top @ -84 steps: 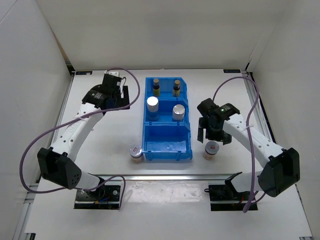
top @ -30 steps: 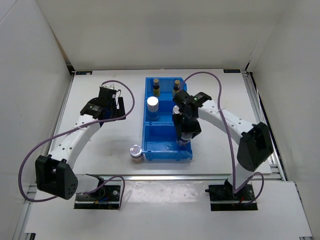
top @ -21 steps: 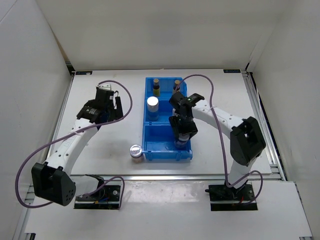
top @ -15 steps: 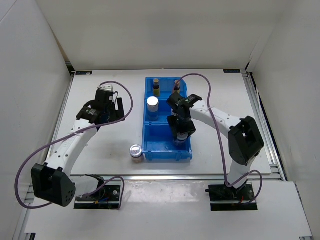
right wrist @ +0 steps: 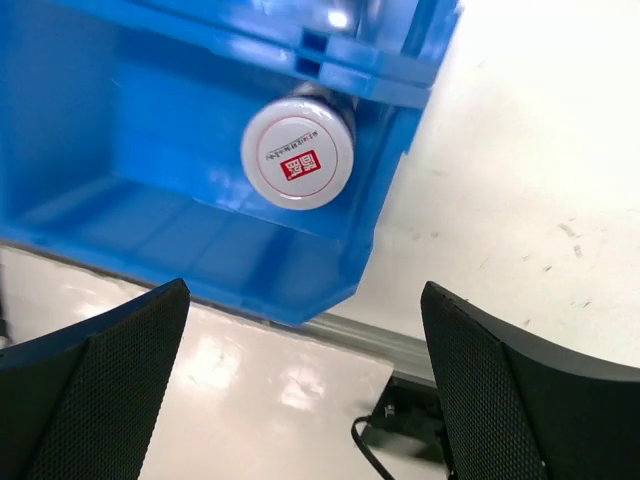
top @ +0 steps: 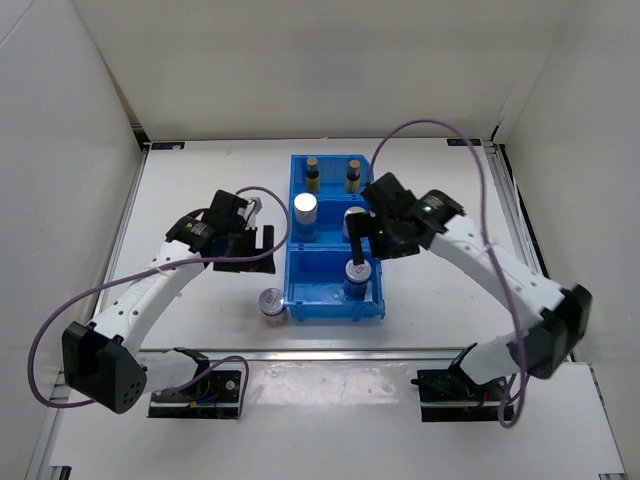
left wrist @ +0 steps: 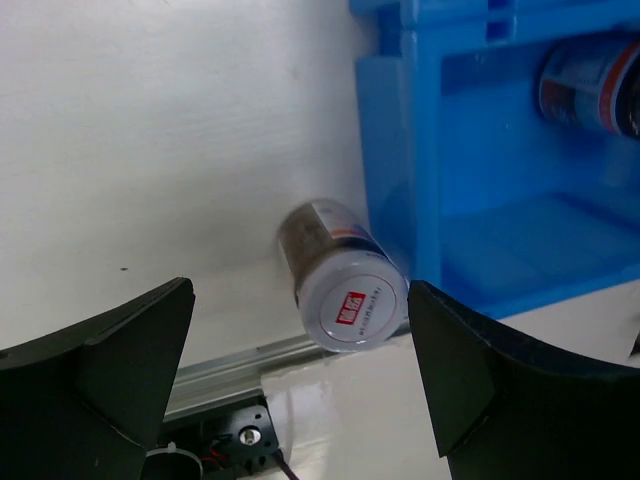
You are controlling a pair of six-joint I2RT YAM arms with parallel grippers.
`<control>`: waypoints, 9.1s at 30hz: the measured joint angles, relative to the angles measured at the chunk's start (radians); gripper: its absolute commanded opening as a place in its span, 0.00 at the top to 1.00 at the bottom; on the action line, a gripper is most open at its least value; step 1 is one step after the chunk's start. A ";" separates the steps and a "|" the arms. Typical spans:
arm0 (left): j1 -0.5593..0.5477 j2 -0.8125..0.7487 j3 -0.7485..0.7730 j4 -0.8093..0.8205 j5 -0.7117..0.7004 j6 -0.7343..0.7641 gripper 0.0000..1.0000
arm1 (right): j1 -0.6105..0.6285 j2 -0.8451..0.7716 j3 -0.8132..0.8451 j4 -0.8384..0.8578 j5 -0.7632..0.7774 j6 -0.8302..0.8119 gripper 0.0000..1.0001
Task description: Organize the condiment bottles
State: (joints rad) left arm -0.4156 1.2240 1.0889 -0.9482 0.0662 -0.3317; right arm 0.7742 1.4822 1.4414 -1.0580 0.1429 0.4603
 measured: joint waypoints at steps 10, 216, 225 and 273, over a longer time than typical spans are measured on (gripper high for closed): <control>-0.104 0.141 0.000 -0.044 0.056 0.002 0.01 | 0.000 -0.193 0.042 -0.010 0.092 0.023 0.00; -0.524 -0.051 -0.478 0.990 -0.287 0.396 0.89 | 0.000 -0.314 -0.110 -0.112 0.274 0.180 0.00; -0.490 0.083 -0.477 1.126 -0.217 0.386 0.89 | 0.000 -0.242 -0.063 -0.152 0.283 0.187 0.00; -0.412 -0.246 -0.102 0.633 -0.741 0.269 0.00 | 0.000 -0.366 -0.143 -0.020 0.400 0.077 0.00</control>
State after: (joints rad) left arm -0.8272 0.9783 0.9867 -0.3153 -0.6750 -0.0624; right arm 0.7738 1.1164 1.2980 -1.0782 0.5430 0.5377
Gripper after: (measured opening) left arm 0.998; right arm 0.996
